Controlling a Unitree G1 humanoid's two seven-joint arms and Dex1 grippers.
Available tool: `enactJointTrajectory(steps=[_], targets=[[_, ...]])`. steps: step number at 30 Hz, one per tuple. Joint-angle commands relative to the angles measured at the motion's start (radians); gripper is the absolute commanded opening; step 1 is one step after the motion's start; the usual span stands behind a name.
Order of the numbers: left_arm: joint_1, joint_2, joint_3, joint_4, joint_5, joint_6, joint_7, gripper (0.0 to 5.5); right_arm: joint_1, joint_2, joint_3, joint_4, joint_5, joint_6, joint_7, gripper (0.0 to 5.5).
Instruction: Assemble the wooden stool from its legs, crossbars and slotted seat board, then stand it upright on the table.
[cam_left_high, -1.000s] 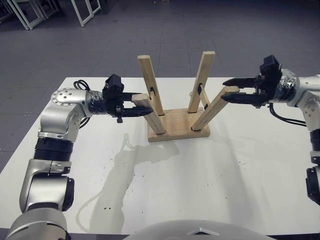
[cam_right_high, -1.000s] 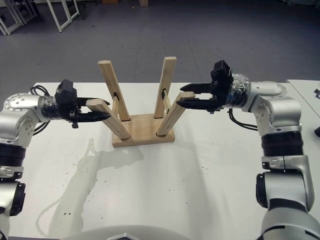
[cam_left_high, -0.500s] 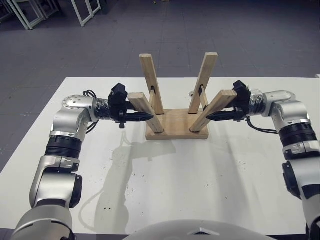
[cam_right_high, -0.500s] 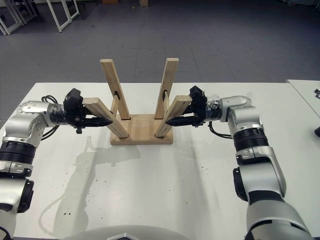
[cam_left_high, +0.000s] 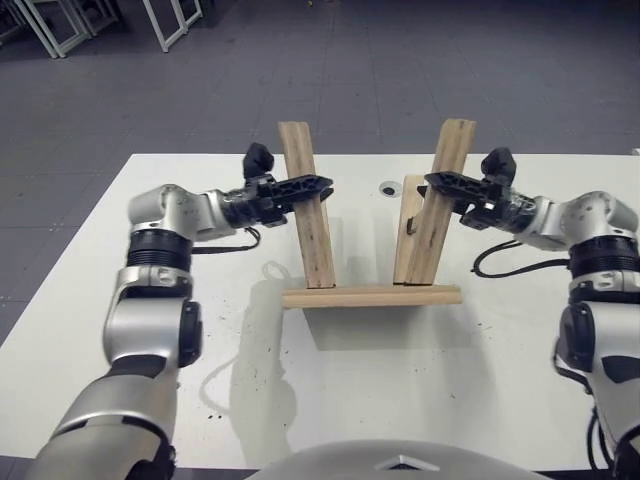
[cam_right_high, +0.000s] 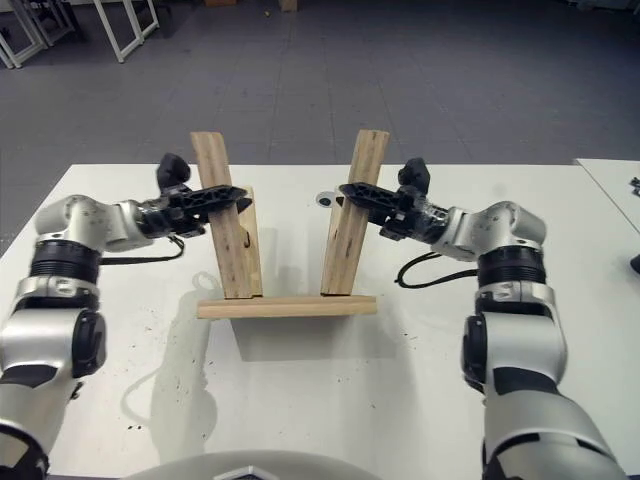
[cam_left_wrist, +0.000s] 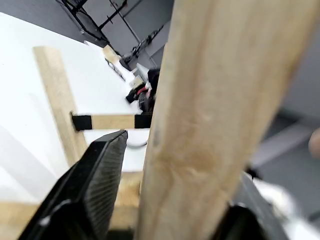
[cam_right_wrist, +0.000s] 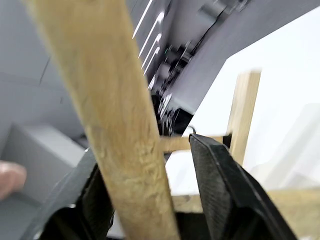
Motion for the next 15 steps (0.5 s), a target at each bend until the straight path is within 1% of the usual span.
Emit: enactJointTrajectory(steps=[1,3,5,6,8,11,13,15], targets=[[-0.016,-0.052,0.288,0.264,-0.120,-0.151,0.320,2.48,-0.043,0.098,-0.215,0.202,0.054,-0.241,-0.252,3.18],[-0.011,-0.052,0.427,0.324,-0.195,-0.266,0.464,2.48,-0.053,0.123,-0.346,0.262,0.114,-0.355,-0.379,3.18],[-0.006,-0.047,0.532,0.328,-0.260,-0.337,0.526,2.48,-0.044,0.124,-0.433,0.277,0.148,-0.430,-0.464,3.18],[-0.002,-0.044,0.571,0.324,-0.284,-0.349,0.542,2.48,-0.039,0.121,-0.466,0.276,0.159,-0.459,-0.495,3.18],[0.011,-0.042,0.604,0.310,-0.289,-0.349,0.567,2.48,-0.033,0.113,-0.521,0.267,0.175,-0.495,-0.541,3.18],[0.020,-0.036,0.608,0.286,-0.260,-0.363,0.592,2.48,-0.020,0.111,-0.508,0.231,0.130,-0.495,-0.563,3.18],[0.019,-0.017,0.600,0.261,-0.232,-0.412,0.600,2.48,-0.006,0.109,-0.445,0.180,0.067,-0.477,-0.553,3.18],[0.034,0.023,0.620,0.234,-0.214,-0.515,0.622,2.48,0.026,0.094,-0.354,0.093,-0.014,-0.450,-0.521,3.18]])
